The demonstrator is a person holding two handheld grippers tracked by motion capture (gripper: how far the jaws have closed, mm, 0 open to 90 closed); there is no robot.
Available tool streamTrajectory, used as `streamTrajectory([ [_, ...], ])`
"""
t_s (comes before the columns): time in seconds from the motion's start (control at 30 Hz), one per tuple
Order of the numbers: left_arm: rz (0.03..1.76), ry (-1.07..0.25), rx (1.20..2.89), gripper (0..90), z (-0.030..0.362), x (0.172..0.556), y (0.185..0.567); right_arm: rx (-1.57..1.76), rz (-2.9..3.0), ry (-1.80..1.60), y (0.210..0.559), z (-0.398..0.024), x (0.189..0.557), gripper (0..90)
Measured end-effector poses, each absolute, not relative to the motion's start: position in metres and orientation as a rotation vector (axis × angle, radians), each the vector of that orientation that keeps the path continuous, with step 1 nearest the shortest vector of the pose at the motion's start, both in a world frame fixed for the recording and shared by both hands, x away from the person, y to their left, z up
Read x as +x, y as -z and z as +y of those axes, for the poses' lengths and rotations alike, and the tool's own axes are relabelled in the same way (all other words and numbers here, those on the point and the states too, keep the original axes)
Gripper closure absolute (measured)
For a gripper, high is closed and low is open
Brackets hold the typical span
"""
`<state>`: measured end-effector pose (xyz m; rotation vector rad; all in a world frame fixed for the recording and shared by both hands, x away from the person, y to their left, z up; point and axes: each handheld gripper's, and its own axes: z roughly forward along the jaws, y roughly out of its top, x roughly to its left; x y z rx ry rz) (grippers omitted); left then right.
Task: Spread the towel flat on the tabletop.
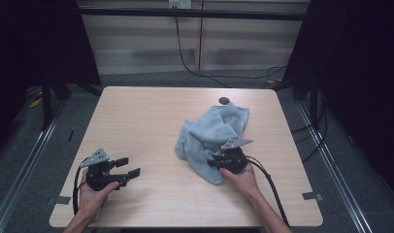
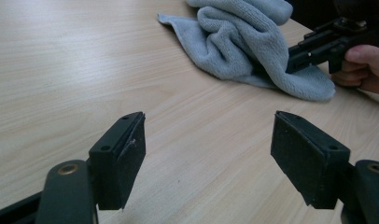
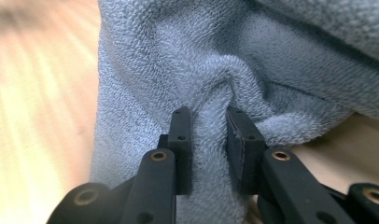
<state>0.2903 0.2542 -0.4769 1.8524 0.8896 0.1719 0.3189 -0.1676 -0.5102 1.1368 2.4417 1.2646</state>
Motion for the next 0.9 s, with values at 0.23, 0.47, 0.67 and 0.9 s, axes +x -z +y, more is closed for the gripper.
streamTrajectory([
  [0.23,0.816,-0.162,1.839,27.6,0.233,0.291,0.460,1.064,2.540,-1.275,0.506,-0.141,0.283,73.6],
  [0.47,0.743,-0.131,1.857,35.2,0.211,0.297,0.451,1.007,2.603,-1.325,0.501,-0.129,0.262,67.2],
  [0.67,0.718,-0.087,1.858,39.3,0.182,0.314,0.453,1.051,2.424,-1.426,0.470,-0.162,0.275,57.1],
  [0.9,0.669,-0.034,1.980,66.0,0.162,0.315,0.473,1.112,2.265,-1.434,0.447,-0.200,0.298,51.5],
])
